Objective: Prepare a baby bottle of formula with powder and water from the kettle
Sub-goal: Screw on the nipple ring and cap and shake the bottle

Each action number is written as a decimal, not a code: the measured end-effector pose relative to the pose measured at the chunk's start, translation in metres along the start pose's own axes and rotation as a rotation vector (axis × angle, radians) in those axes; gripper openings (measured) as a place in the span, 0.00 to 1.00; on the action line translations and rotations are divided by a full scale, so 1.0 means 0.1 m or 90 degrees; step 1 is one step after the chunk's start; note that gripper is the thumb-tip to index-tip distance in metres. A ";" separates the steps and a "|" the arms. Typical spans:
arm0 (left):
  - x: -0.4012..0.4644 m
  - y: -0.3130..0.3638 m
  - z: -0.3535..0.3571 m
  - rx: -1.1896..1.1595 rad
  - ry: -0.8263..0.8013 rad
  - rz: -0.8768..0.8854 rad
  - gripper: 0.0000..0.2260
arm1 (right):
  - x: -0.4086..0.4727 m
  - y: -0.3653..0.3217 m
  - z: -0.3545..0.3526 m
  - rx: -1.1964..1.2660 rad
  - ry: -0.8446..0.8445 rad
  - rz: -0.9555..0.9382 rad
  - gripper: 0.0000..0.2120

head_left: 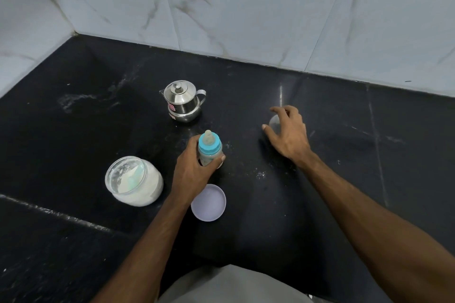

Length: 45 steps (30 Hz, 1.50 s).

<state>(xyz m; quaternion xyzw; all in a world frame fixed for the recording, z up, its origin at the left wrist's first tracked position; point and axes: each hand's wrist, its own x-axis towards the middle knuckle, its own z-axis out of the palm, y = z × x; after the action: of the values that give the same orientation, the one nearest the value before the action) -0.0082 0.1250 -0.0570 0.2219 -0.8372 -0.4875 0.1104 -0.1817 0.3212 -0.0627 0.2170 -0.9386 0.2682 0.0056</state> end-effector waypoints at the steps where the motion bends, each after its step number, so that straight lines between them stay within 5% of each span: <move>1: 0.00 0.00 0.00 0.002 -0.001 -0.001 0.30 | -0.02 0.03 0.03 0.004 -0.010 0.007 0.25; 12: 0.00 0.00 0.00 -0.003 -0.007 -0.001 0.30 | -0.03 -0.16 -0.10 0.196 0.025 0.023 0.28; 19: -0.01 -0.01 -0.02 -0.021 -0.002 -0.004 0.29 | -0.17 -0.99 -0.38 0.343 -0.030 -0.193 0.24; 28: -0.04 0.00 -0.03 -0.038 -0.003 0.002 0.25 | -0.36 -1.20 -0.10 0.206 -0.135 -0.330 0.26; 45: -0.07 0.00 -0.03 -0.024 0.013 0.024 0.24 | -0.49 -1.09 0.29 0.135 -0.097 -0.342 0.35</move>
<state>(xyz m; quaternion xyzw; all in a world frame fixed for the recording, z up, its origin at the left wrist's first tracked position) -0.0008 0.1261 -0.0548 0.2092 -0.8307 -0.4987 0.1324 -0.0894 0.2429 -0.0390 0.4762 -0.8121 0.3366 -0.0172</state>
